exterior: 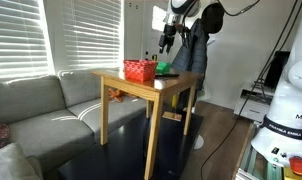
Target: Put the green container on the white napkin
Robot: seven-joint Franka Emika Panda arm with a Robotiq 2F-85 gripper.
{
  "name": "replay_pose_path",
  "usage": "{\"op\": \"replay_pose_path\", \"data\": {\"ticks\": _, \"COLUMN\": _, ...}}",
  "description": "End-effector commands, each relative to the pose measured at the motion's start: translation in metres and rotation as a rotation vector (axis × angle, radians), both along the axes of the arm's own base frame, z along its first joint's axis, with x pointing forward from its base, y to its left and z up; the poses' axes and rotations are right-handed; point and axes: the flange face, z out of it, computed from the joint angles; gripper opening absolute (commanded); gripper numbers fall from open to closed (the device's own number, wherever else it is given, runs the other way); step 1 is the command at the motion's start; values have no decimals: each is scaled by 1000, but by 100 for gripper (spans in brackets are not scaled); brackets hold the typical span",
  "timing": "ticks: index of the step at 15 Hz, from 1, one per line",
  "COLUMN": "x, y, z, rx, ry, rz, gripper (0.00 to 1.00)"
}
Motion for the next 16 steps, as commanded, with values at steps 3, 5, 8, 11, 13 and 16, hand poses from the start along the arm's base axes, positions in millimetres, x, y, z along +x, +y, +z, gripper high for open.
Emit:
{"op": "replay_pose_path", "data": {"ticks": 3, "x": -69, "y": -27, "z": 43, "rx": 37, "ry": 70, "rz": -80, "gripper": 100}}
{"op": "replay_pose_path", "data": {"ticks": 5, "x": -90, "y": -34, "z": 52, "rx": 56, "ry": 93, "rz": -88, "gripper": 100}}
{"op": "replay_pose_path", "data": {"ticks": 8, "x": -82, "y": -37, "z": 56, "rx": 35, "ry": 96, "rz": -92, "gripper": 100}}
{"op": "replay_pose_path", "data": {"ticks": 11, "x": -100, "y": -40, "z": 61, "rx": 46, "ry": 97, "rz": -98, "gripper": 100}}
{"op": "replay_pose_path", "data": {"ticks": 13, "x": -102, "y": -40, "z": 59, "rx": 48, "ry": 100, "rz": -97, "gripper": 100}}
{"op": "replay_pose_path", "data": {"ticks": 16, "x": -102, "y": -40, "z": 58, "rx": 49, "ry": 102, "rz": -98, "gripper": 100}}
